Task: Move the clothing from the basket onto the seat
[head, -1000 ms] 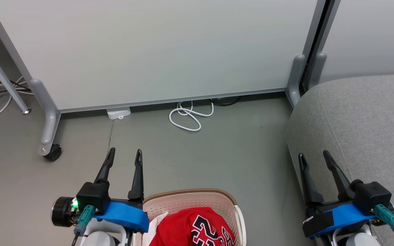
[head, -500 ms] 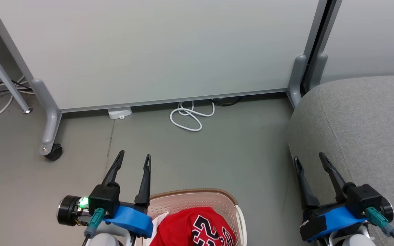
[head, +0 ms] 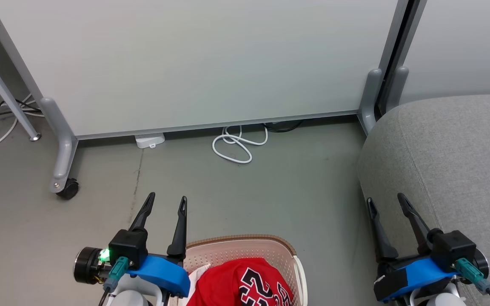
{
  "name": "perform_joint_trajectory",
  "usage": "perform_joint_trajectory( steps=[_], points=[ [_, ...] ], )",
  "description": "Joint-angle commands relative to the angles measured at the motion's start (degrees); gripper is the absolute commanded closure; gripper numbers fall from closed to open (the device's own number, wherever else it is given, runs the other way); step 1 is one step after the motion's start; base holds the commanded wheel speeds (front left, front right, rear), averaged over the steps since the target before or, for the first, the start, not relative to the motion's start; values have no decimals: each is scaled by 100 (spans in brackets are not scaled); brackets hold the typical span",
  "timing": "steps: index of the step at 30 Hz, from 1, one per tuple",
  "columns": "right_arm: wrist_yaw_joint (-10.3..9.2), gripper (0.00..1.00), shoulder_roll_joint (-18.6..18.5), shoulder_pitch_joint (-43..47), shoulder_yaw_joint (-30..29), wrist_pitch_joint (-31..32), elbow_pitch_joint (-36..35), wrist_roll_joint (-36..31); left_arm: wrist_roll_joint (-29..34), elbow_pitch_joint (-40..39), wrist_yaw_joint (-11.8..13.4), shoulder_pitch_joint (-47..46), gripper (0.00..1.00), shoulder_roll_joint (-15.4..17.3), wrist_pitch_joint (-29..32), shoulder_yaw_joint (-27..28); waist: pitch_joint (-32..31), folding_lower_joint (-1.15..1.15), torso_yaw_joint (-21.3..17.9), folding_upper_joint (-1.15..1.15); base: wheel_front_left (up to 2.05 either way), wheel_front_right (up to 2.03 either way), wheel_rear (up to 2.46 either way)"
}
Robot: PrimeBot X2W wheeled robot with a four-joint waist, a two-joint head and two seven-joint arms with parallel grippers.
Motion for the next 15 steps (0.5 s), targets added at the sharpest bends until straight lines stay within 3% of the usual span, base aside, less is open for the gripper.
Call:
perform_joint_trajectory(
  steps=[1,15],
  points=[
    [13,0,-28,-52,-21,-18,28,46,-29,58,7,-83,0,1,-16,17,-1,0,0,0,0,0,0],
    [13,0,-27,-87,-18,-18,78,98,-55,209,86,-170,0,-9,-16,-25,18,0,6,0,0,0,0]
  ],
)
